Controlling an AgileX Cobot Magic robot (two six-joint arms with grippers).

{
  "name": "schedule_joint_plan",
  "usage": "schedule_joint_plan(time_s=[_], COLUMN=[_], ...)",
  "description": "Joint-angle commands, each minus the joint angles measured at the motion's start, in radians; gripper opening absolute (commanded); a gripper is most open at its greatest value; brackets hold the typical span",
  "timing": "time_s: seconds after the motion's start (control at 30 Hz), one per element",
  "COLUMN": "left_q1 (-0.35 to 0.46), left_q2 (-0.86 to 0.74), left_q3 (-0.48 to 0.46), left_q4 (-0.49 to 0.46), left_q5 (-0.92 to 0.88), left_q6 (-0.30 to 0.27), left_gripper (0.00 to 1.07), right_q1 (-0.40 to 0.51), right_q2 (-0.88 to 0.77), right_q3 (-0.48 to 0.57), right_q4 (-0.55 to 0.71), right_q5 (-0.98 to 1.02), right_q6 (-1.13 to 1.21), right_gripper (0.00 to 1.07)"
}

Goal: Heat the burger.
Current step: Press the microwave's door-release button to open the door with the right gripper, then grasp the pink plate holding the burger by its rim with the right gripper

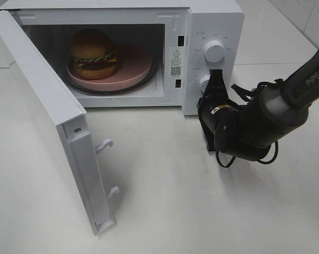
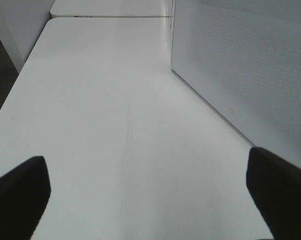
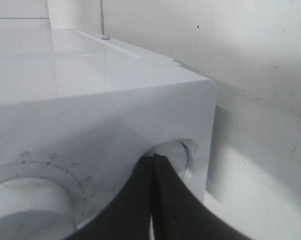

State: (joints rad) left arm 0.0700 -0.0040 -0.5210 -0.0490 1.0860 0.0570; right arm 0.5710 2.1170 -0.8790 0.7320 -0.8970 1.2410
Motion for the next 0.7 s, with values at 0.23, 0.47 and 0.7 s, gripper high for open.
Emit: schedule_joint_plan(time_s=[0.23,0.47,0.7], left_q1=[0.005,0.005,0.005], left_q2=[-0.007,-0.007,-0.007], left_q3=[0.003,0.003,0.003], left_q4=[0.001,0.001,0.001], left_q5=[-0.014,-0.014,-0.014], left_q6=[-0.005,-0.005,-0.005], left_gripper=[1.0,1.0,1.0], right_q1=[-0.009,-0.009,-0.009], right_q2=[-0.093,-0.212,-0.299], right_q3=[0.046,0.134,0.193], right_q4=[-0.043,-0.093,-0.139], right_q5=[0.041,0.242,0.374], right_q6=[-0.089,-0.216,-0.323], right_gripper=[0.02,0.04,0.05])
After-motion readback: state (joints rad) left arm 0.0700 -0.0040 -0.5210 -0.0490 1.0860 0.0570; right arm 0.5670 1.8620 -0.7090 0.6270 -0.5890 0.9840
